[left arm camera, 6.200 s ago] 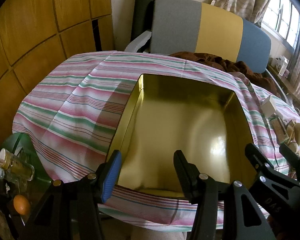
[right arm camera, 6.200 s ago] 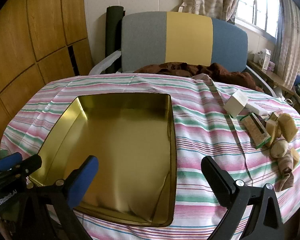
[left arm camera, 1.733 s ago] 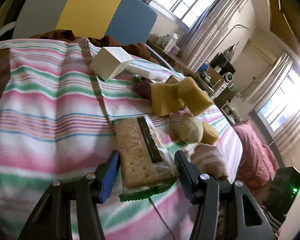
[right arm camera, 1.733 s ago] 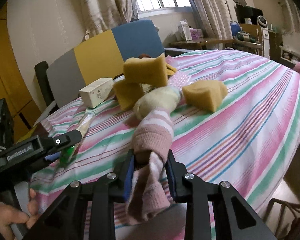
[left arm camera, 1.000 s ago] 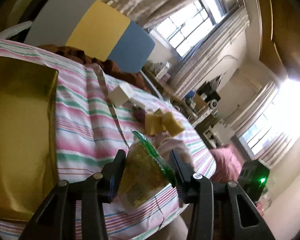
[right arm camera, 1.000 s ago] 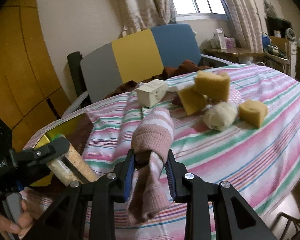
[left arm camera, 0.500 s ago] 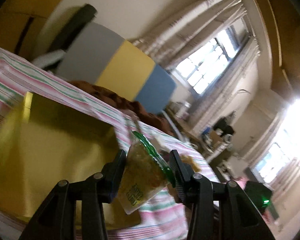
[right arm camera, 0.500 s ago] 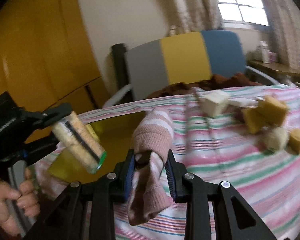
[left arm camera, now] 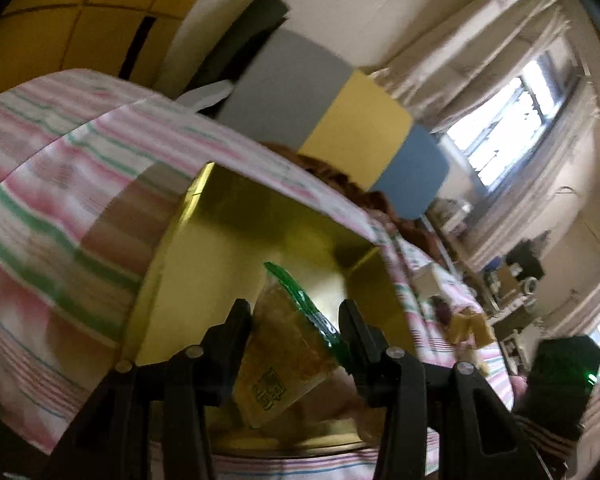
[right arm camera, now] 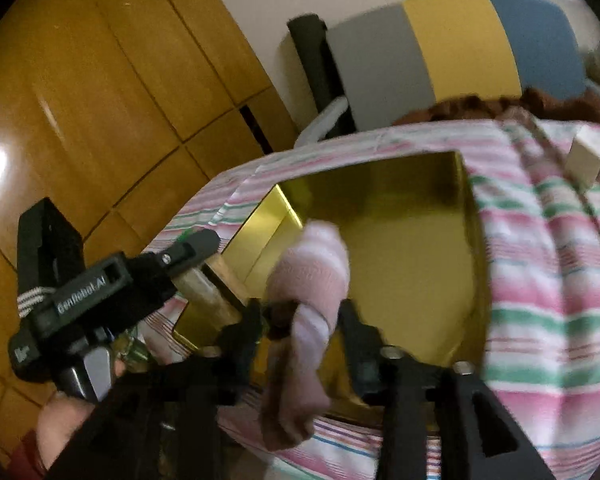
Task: Organize objects
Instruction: 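Carry sock and snack package to the gold tray and open both tools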
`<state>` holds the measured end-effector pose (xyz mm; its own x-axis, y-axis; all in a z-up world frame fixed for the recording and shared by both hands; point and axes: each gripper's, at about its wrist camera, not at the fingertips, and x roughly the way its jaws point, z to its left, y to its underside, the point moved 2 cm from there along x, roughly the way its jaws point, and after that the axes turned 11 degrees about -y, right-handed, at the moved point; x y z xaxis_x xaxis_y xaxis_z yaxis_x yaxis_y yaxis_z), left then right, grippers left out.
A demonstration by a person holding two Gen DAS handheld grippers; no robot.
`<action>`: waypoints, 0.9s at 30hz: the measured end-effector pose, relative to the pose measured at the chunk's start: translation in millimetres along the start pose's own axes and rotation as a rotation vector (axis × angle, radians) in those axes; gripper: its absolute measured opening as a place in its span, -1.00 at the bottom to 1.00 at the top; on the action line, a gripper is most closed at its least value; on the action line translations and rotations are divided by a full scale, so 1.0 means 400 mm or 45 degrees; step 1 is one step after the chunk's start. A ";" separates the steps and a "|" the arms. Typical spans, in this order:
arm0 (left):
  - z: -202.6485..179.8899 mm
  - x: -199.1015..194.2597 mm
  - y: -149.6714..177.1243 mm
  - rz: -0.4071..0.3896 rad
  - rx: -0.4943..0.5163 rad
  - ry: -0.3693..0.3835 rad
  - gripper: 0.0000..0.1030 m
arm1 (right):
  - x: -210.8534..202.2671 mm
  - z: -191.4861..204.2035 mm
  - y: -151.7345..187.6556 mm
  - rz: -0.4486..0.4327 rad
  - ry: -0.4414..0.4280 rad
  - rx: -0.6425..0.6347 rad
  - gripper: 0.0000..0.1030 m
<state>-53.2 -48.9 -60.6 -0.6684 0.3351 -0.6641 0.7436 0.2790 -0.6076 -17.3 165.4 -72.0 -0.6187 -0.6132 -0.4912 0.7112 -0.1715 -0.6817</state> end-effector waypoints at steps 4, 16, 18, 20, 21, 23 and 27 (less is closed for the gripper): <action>0.021 0.001 0.001 0.014 -0.052 -0.020 0.09 | -0.018 0.021 0.013 -0.055 0.024 -0.049 0.41; -0.006 -0.063 -0.022 -0.069 -0.103 0.040 0.46 | -0.088 0.027 0.038 -0.095 0.087 -0.104 0.41; -0.006 -0.073 -0.026 -0.080 -0.115 0.037 0.47 | -0.091 0.027 0.040 -0.100 0.097 -0.112 0.41; -0.012 -0.074 -0.028 -0.073 -0.124 0.068 0.56 | -0.090 0.029 0.041 -0.091 0.151 -0.148 0.41; -0.018 -0.073 -0.028 -0.063 -0.125 0.094 0.60 | -0.093 0.033 0.043 -0.084 0.175 -0.164 0.41; -0.042 -0.041 -0.017 0.041 -0.100 0.204 0.64 | -0.081 0.034 0.040 -0.066 0.255 -0.221 0.41; -0.068 0.019 0.020 0.216 -0.103 0.275 0.64 | -0.064 0.028 0.028 -0.040 0.396 -0.316 0.41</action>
<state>-51.6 -19.7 -58.7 -0.5216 0.5643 -0.6400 0.8492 0.2706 -0.4535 10.4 170.6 -60.9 -0.7373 -0.3415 -0.5829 0.6118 0.0285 -0.7905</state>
